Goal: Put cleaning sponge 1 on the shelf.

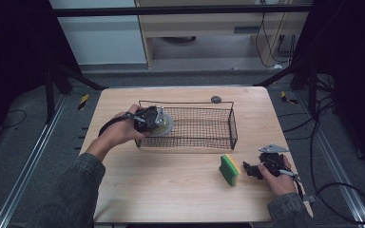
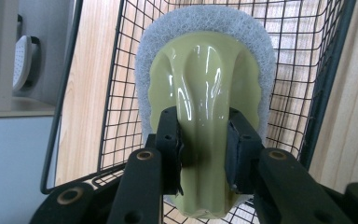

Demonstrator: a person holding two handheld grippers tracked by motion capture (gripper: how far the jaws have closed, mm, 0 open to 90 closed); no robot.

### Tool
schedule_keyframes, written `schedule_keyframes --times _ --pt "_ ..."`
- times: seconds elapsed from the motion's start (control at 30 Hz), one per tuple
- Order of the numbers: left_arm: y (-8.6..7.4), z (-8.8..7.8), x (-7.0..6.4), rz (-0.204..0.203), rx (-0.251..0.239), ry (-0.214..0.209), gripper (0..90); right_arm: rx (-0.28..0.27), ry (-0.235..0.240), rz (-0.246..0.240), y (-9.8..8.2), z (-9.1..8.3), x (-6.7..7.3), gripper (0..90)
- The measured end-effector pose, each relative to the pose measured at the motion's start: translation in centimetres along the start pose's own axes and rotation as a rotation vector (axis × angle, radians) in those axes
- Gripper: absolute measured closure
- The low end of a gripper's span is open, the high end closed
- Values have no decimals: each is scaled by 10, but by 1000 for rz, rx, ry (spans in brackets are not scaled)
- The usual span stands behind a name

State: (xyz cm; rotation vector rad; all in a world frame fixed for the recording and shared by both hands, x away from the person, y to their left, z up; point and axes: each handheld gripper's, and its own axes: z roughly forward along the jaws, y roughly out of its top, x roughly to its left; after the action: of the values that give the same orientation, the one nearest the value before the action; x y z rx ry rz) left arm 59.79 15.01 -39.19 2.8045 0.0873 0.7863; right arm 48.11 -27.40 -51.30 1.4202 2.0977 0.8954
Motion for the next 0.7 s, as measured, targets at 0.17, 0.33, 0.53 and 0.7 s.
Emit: schedule_keyframes --times 0.17,0.33,0.53,0.7 --pt "-2 5 0 2 11 -4 699 0 0 0 0 0 0 21" --pt "-4 9 2 -9 18 -16 699 0 0 0 0 0 0 21" --pt "-4 12 1 -17 14 -22 699 -1 -2 0 0 0 0 21" --pt "-3 15 0 -18 13 -32 699 0 -4 -2 0 0 0 21"
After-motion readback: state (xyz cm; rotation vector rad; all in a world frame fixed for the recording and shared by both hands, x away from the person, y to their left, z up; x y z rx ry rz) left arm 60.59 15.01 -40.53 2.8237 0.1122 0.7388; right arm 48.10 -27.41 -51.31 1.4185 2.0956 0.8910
